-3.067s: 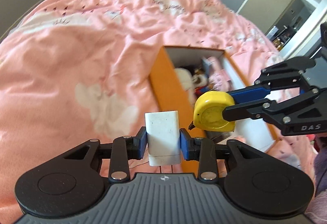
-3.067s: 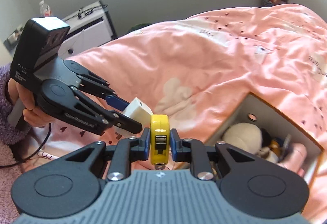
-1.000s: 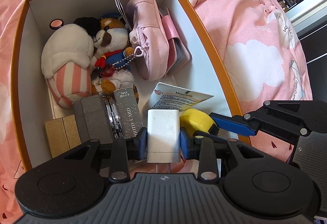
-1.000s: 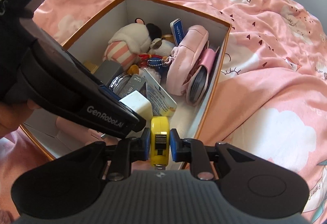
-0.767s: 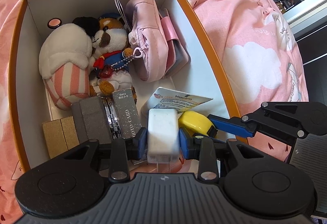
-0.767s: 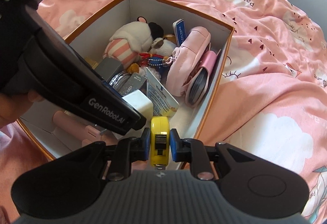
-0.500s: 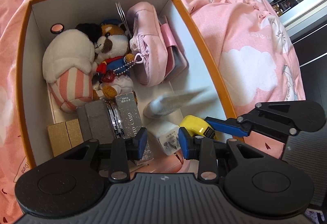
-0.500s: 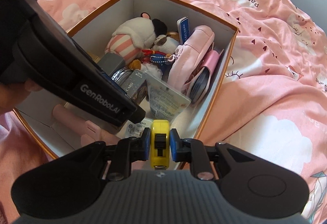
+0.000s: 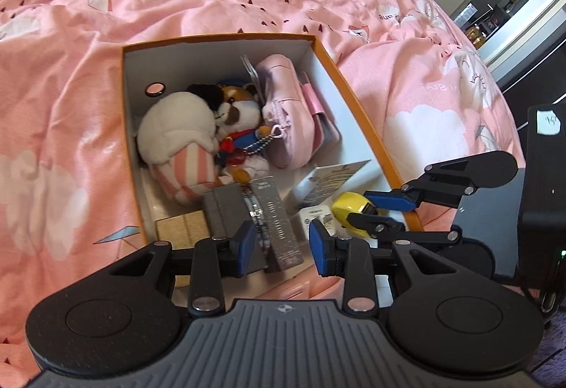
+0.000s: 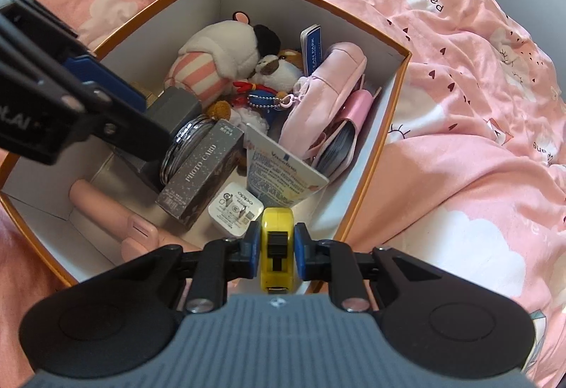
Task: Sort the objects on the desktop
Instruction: 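Carry the white charger and yellow tape measure over the box and lower them, then open both tools to release the charger and tape measure into the box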
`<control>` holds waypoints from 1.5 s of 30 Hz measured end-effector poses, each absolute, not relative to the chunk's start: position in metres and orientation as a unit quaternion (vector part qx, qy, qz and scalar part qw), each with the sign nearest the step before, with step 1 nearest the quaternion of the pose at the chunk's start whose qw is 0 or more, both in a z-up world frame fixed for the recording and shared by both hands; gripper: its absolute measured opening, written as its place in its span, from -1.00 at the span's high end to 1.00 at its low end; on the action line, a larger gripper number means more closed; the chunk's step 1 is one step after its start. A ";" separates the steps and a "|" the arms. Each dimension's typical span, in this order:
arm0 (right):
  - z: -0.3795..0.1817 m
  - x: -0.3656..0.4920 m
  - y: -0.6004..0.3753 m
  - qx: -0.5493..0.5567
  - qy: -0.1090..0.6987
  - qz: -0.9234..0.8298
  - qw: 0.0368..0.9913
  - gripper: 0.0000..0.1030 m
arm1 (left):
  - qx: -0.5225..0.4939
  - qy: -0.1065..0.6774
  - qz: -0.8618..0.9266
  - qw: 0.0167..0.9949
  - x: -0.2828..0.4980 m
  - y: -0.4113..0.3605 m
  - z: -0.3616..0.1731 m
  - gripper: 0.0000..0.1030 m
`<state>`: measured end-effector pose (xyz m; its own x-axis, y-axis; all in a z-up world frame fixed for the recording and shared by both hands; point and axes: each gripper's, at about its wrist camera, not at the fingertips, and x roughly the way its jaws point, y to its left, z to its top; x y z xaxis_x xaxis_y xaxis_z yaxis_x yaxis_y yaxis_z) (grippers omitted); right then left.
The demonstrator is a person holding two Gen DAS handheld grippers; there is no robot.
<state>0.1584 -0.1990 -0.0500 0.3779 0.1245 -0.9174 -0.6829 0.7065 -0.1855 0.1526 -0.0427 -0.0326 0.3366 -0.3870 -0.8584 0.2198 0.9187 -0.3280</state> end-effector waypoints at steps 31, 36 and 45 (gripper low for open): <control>-0.008 0.047 -0.187 -0.044 0.320 0.132 0.937 0.47 | -0.019 0.409 -0.082 0.909 0.064 -0.023 -0.022 0.10; -0.019 0.029 -0.192 -0.012 0.301 0.110 0.947 0.34 | -0.016 0.414 -0.066 0.908 0.050 -0.023 -0.034 0.06; -0.038 0.023 -0.203 0.011 0.299 0.101 0.949 0.25 | 0.022 0.411 -0.044 0.910 0.038 -0.039 -0.050 -0.13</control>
